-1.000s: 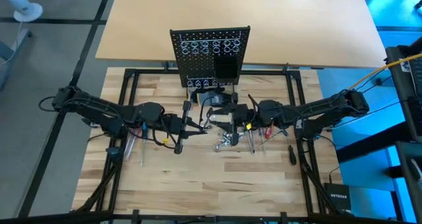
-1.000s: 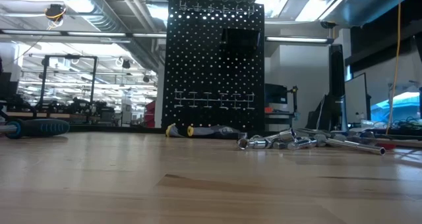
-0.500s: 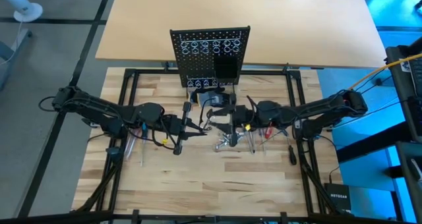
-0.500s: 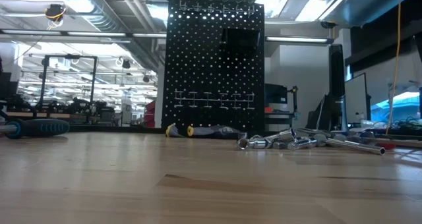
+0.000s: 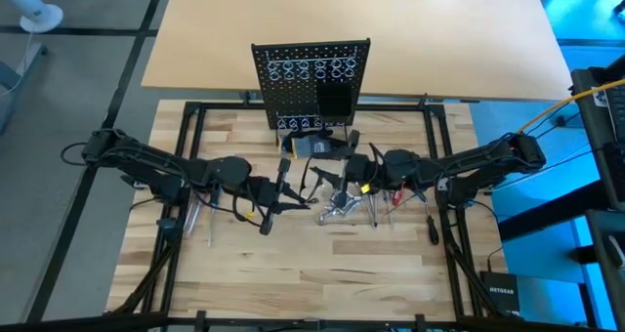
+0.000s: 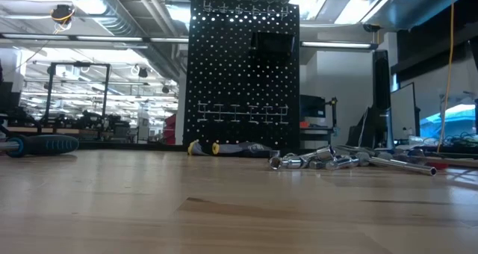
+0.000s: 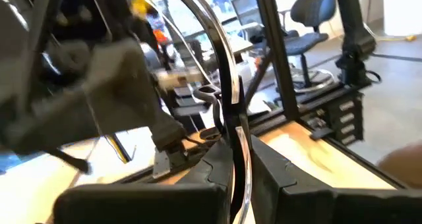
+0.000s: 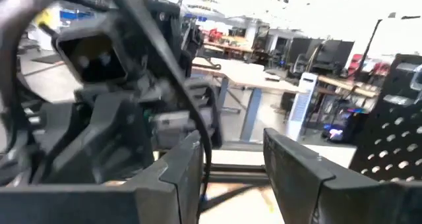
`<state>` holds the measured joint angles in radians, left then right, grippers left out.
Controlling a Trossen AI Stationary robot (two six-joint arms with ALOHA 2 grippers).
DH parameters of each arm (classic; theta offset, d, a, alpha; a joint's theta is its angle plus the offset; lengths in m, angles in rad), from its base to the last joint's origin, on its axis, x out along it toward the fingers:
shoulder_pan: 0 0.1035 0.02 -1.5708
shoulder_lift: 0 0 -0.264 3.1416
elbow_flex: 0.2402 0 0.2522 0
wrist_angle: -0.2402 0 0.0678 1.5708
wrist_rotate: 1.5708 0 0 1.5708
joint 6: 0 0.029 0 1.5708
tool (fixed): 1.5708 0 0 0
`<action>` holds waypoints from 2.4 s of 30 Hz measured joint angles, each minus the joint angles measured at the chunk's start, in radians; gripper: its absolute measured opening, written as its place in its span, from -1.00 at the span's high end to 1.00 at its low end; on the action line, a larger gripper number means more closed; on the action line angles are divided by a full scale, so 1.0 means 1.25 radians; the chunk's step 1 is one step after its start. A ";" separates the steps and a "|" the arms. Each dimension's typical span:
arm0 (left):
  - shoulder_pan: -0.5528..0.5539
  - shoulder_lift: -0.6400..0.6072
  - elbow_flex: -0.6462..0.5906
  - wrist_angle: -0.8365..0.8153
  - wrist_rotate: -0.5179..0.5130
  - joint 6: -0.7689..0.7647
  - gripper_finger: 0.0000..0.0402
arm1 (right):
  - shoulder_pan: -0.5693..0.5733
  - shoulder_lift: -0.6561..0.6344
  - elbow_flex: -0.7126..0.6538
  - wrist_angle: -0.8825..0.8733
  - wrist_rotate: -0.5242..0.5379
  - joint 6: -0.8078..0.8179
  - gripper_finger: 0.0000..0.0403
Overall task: Hang tools onto peg board
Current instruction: Hang the safety goggles on the pegboard
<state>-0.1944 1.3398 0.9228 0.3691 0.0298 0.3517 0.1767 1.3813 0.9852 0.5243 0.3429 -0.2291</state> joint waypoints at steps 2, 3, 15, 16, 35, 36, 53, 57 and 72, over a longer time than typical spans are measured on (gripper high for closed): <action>0.000 0.000 0.000 -0.014 0.004 0.000 0.91 | 0.013 -0.007 0.000 0.004 0.019 -0.029 0.21; 0.001 0.000 0.000 -0.026 0.004 0.000 0.90 | 0.020 -0.012 0.000 0.003 0.030 -0.041 0.21; 0.005 0.000 0.000 -0.079 0.003 -0.003 0.90 | 0.070 -0.019 0.000 0.004 0.259 -0.260 0.21; 0.006 0.000 0.000 -0.080 0.003 -0.003 0.90 | 0.070 -0.019 0.000 0.004 0.278 -0.264 0.21; -0.015 -0.067 0.000 -0.053 -0.012 -0.009 0.90 | 0.152 -0.032 0.000 -0.001 0.551 -0.471 0.21; -0.023 -0.075 0.000 -0.049 -0.012 -0.002 0.90 | 0.152 -0.032 0.000 -0.004 0.553 -0.463 0.21; -0.107 -0.084 0.001 0.011 0.042 0.118 0.90 | -0.042 0.037 0.000 0.010 -0.039 0.157 0.21; -0.089 -0.067 0.000 0.022 0.042 0.097 0.90 | -0.041 0.066 0.000 0.062 -0.048 0.159 0.21; -0.055 -0.047 0.000 0.028 0.036 0.059 0.90 | -0.041 0.103 0.000 0.154 -0.163 0.200 0.21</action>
<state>-0.2631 1.2811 0.9234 0.4035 0.0751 0.4256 0.1249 1.5106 0.9852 0.7171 0.1386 0.0208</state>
